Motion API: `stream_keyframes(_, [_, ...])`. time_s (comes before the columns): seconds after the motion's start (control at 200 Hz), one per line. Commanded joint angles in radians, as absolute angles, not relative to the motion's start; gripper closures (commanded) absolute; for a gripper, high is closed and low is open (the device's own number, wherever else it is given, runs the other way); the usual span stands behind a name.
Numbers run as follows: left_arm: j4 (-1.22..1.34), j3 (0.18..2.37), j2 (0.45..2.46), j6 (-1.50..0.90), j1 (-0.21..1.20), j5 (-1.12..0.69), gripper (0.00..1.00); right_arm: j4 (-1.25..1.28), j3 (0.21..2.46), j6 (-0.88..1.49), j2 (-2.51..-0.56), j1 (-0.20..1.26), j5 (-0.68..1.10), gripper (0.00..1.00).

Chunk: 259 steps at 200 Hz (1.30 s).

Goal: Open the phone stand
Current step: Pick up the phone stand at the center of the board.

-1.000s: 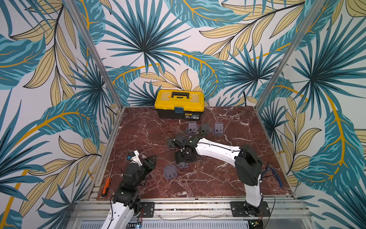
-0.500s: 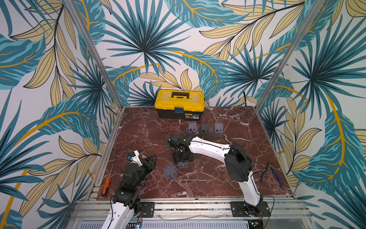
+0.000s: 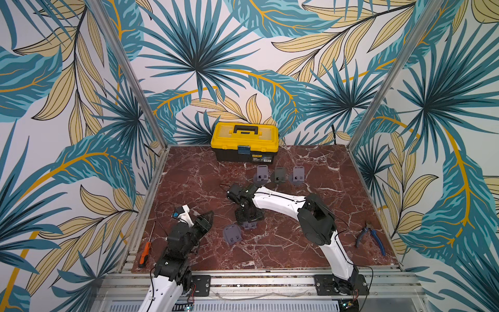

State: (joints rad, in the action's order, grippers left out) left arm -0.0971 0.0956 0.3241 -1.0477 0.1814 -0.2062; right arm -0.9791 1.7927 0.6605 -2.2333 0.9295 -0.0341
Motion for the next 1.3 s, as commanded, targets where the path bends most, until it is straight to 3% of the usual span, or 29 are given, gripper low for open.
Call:
stream_keyframes(0.0, [-0.091, 0.081, 0.31, -1.045, 0.17, -0.216, 0.56, -1.016, 1.807, 0.652, -2.256, 0.926, -0.047, 0.26])
stream_keyframes(0.786, [-0.087, 0.074, 0.311, -1.046, 0.164, -0.22, 0.55, -1.025, 1.805, 0.645, -2.264, 0.921, -0.049, 0.33])
stream_keyframes(1.007, [-0.072, 0.068, 0.317, -1.047, 0.164, -0.221, 0.55, -1.016, 1.784, 0.647, -2.226, 0.918, -0.053, 0.49])
stream_keyframes(1.292, [-0.027, 0.14, 0.477, -0.997, 0.164, -0.315, 0.53, -0.973, 1.7, 0.626, -2.071, 0.899, -0.001, 0.56])
